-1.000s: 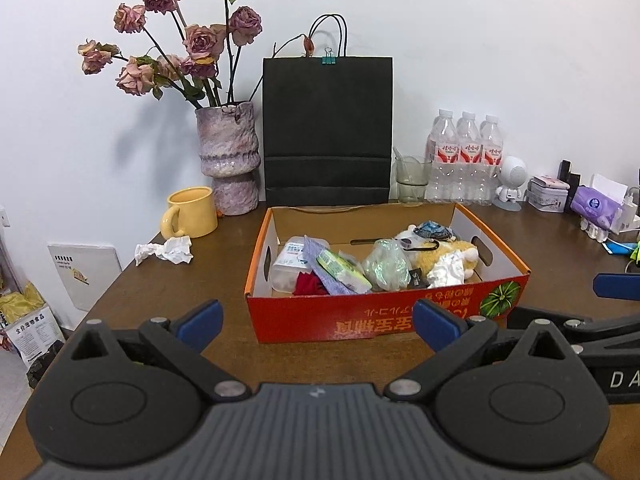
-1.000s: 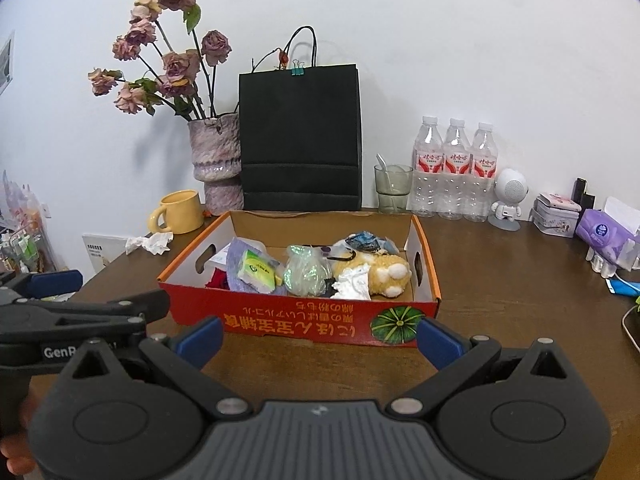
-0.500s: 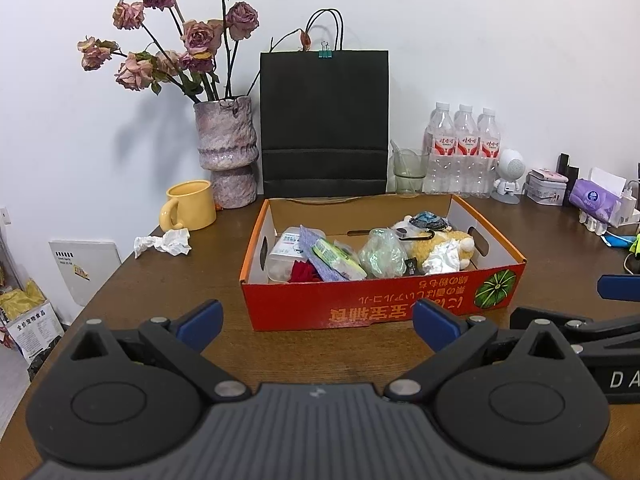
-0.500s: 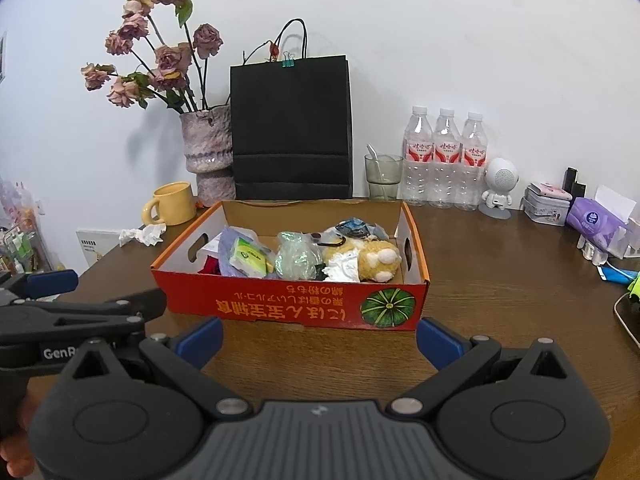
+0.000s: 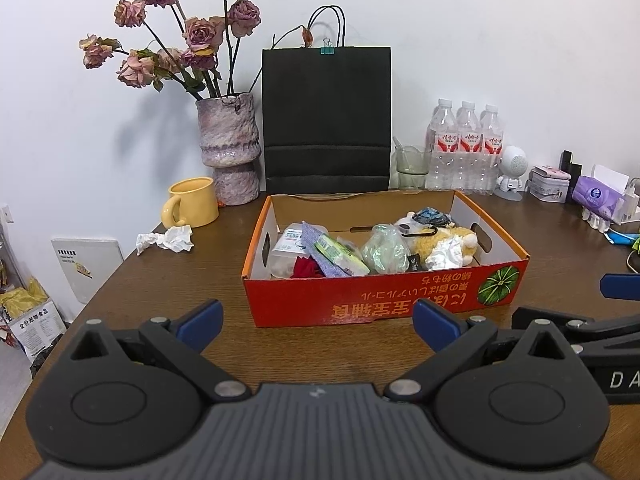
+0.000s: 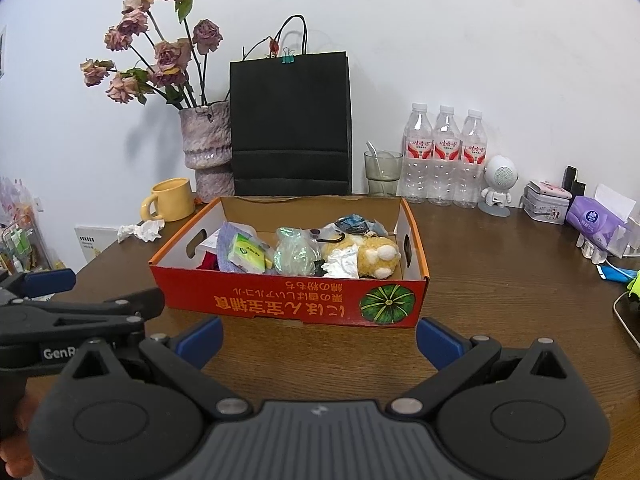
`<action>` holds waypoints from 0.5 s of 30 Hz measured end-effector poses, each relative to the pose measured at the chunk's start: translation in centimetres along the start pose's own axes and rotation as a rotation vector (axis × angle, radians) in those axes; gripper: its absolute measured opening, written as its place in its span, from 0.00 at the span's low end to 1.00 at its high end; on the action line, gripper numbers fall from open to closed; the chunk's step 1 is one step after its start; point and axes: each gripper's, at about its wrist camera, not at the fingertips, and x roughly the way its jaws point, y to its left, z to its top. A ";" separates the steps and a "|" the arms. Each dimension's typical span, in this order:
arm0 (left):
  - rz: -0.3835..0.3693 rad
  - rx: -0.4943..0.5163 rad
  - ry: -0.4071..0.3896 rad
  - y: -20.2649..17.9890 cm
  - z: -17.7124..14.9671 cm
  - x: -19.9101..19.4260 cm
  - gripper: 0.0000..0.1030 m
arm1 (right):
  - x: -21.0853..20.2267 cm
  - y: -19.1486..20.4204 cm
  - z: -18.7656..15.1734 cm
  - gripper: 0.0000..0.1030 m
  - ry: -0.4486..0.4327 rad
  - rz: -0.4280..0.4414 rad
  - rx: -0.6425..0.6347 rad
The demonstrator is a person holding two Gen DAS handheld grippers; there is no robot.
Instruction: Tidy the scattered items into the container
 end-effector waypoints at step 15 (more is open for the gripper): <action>0.002 0.006 0.006 -0.1 -0.2 0.1 1.00 | 0.1 -0.2 -0.3 1.00 0.006 0.000 0.000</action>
